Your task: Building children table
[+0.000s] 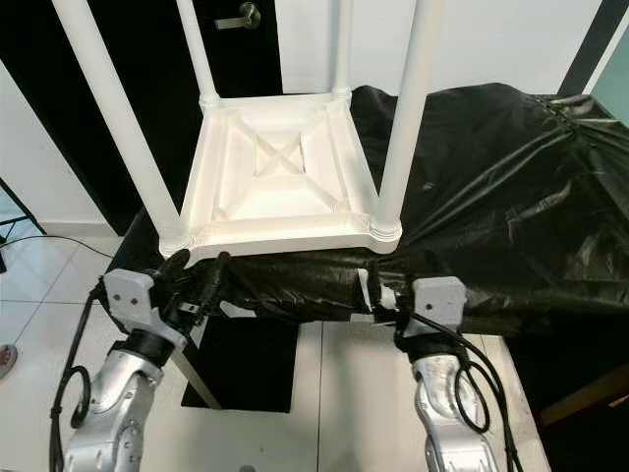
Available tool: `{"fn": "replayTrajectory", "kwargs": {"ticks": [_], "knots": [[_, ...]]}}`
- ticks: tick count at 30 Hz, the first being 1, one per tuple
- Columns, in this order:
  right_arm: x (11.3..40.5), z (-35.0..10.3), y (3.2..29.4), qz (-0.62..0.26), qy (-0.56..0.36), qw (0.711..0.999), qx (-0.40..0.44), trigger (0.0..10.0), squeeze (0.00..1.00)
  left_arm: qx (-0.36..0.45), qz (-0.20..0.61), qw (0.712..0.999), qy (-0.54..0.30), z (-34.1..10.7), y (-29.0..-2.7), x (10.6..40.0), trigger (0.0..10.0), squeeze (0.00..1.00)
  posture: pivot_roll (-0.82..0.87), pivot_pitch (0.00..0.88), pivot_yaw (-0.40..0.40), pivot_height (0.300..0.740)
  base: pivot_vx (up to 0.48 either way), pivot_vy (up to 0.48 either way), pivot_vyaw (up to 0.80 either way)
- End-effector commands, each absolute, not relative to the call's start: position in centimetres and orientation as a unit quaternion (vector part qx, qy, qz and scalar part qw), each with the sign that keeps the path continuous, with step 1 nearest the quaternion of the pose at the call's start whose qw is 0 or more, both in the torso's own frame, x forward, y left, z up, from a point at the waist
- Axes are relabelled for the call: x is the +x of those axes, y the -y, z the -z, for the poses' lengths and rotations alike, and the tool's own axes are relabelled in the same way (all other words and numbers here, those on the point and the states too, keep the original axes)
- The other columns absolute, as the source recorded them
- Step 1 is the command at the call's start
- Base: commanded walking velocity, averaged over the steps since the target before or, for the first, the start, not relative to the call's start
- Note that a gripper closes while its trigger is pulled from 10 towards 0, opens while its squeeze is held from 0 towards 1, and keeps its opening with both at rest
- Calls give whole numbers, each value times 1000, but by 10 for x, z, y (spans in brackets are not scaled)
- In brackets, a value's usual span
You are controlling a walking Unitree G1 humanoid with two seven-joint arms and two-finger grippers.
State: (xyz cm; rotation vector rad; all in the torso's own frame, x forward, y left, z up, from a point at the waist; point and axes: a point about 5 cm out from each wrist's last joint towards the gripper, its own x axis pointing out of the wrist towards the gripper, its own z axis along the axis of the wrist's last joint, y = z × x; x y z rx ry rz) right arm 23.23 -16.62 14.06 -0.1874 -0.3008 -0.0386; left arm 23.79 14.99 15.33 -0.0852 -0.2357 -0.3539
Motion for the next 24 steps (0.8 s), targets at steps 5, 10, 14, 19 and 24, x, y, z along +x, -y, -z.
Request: {"fn": "replayTrajectory", "kwargs": {"ticks": [5,10,14,19,24], "knots": [[229,-140,165,22,150,984,-92,10000,0,-49,171,977,118,-154,-151,237,10000,0,94,0,-8,740,272,0,0],[229,-140,165,18,150,984,-93,10000,0,-49,172,977,118,-154,-151,237,10000,0,95,0,-13,740,292,0,0],[229,-140,166,16,148,984,-99,10000,0,-51,168,978,117,-154,-153,237,10000,0,95,0,-17,740,325,0,0],[230,-140,166,13,146,984,-100,10000,0,-53,165,978,118,-154,-153,237,10000,0,96,0,-20,740,311,0,0],[230,-139,166,10,146,984,-103,10000,0,-62,162,976,129,-156,-153,236,10000,0,95,0,-20,740,115,0,0]]}}
